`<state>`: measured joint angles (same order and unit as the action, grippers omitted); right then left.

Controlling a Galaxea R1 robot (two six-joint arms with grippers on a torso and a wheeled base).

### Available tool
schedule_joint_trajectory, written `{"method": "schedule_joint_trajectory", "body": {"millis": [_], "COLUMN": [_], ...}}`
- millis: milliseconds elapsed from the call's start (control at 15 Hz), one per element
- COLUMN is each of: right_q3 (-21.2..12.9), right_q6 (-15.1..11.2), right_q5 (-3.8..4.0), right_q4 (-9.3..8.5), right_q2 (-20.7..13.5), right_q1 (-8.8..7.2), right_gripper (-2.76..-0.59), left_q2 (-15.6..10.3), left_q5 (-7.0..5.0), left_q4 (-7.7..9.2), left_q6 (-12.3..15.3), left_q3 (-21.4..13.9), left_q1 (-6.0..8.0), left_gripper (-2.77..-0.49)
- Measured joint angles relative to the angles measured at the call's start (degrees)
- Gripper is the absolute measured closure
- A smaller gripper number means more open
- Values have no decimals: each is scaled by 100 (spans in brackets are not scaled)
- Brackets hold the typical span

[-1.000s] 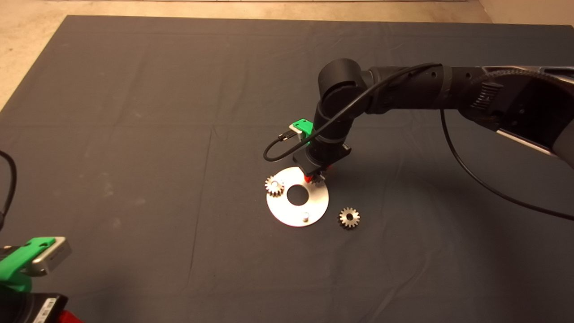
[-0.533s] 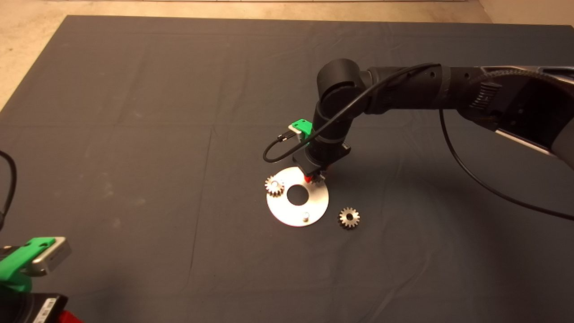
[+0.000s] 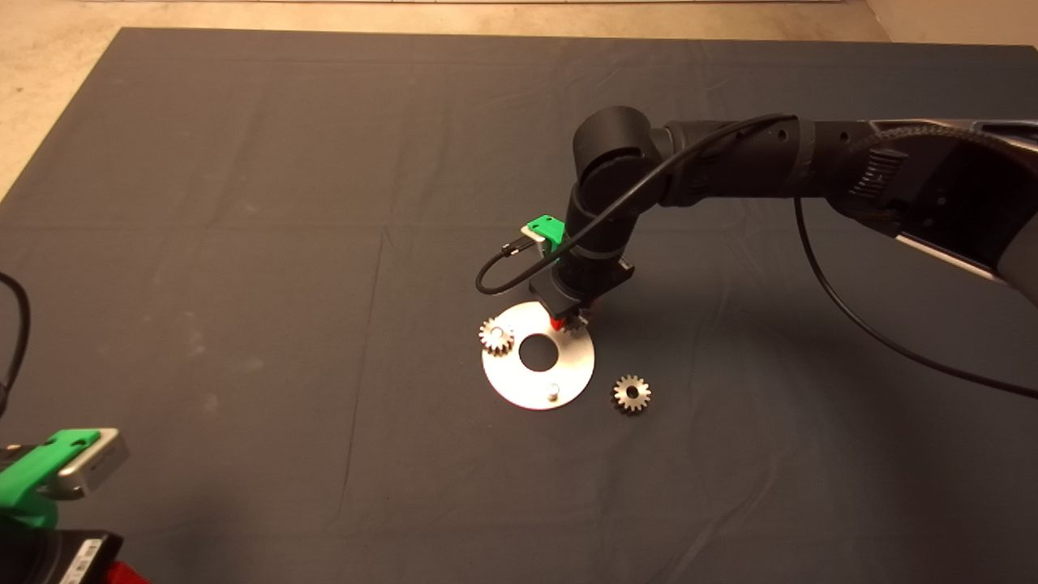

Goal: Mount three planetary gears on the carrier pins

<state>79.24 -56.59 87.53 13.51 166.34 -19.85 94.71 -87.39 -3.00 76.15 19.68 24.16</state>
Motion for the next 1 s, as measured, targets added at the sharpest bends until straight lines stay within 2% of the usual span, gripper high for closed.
{"method": "schedule_joint_trajectory", "body": {"millis": [133,267,467,533,667,800,933,1000], "right_q3": [0,-3,-33,-55,-214,-707,-1333,-1757], "right_q6": [0,0,0,0,0,-5,-30,-89], "right_q5": [-2,-2,-2,-2,-5,-7,-10,-7], "right_q4": [13,18,22,22,16,-23,-59,-77], "right_q2": [0,-2,-2,-13,-73,-291,-631,-892], "right_q1": [0,-7,-41,-46,-49,-69,-131,-145], "right_gripper": [-116,-129,-131,-141,-144,-156,-162,-173], "left_q2": [0,0,0,0,-1,-30,-30,-30], "left_q5": [0,0,0,0,2,0,0,0], "left_q4": [0,0,0,0,0,0,0,2], "left_q6": [1,-1,-1,-2,-2,-2,-2,-2], "left_q3": [0,0,0,0,0,0,0,0], "left_q1": [0,0,0,0,0,0,0,0], "left_gripper": [-202,-202,-202,-202,-202,-202,-202,-202]}}
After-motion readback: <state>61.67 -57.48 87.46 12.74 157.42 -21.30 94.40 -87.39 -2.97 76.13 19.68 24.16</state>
